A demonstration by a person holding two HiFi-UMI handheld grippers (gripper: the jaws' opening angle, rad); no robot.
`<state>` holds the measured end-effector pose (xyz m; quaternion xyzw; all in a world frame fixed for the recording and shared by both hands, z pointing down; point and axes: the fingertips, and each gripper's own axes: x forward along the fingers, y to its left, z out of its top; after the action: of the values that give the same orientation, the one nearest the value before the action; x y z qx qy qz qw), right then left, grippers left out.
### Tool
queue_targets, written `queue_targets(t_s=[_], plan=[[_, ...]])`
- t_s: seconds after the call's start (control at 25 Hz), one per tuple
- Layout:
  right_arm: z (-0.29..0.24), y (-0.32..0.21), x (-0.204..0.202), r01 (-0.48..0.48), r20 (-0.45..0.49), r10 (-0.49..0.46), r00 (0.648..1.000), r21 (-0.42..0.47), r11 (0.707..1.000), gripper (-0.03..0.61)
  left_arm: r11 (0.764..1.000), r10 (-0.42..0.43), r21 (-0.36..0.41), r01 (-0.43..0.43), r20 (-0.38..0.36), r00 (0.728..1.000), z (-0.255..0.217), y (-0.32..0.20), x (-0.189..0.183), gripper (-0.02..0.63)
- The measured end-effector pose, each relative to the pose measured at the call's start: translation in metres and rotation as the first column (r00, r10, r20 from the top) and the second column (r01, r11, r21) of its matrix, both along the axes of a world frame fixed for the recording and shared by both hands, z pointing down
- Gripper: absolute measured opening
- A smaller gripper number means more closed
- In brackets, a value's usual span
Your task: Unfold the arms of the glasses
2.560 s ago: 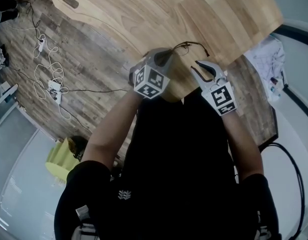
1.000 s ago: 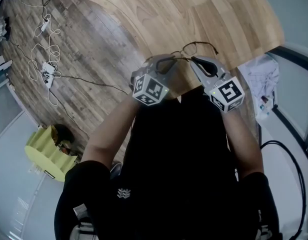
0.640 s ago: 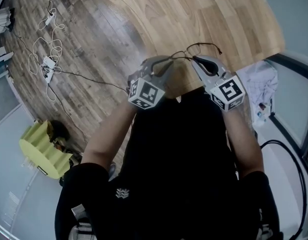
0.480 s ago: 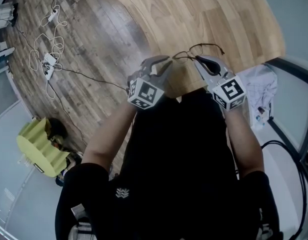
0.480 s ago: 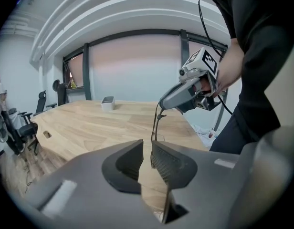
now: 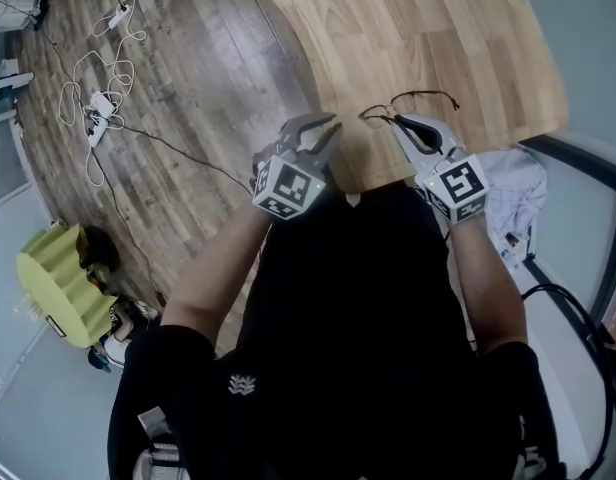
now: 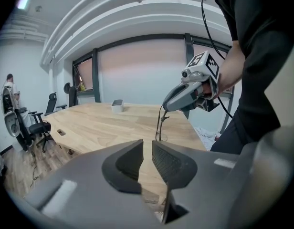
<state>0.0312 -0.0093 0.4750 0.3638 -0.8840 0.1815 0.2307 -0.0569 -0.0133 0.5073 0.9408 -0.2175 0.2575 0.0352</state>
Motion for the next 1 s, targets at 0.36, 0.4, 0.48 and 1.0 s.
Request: queue_targets(t_s=[0.36,0.4,0.48,1.0], plan=[[-0.008,0.013,-0.029,0.055,-0.051,-0.054,0.997,0.01,0.998,0.023,0.998,-0.049,0.025,0.05,-0.029,0.998,-0.018,0.017,-0.033,0.064],[-0.008,0.014,-0.032,0.061,-0.055,-0.061,0.997,0.007,0.998,0.023,0.998,-0.06,0.024,0.061,-0.032,0.998,-0.018,0.018,-0.036,0.064],[-0.008,0.015,-0.039,0.08,-0.064,-0.08,0.995,0.002,0.997,0.023,0.996,-0.087,0.017,0.088,-0.044,0.995,-0.018,0.018,-0.041,0.064],[-0.012,0.025,-0.065,0.12,-0.108,-0.118,0.987,0.012,0.993,0.029,0.982,-0.188,-0.01,0.188,-0.16,0.969,-0.046,0.008,-0.064,0.064]])
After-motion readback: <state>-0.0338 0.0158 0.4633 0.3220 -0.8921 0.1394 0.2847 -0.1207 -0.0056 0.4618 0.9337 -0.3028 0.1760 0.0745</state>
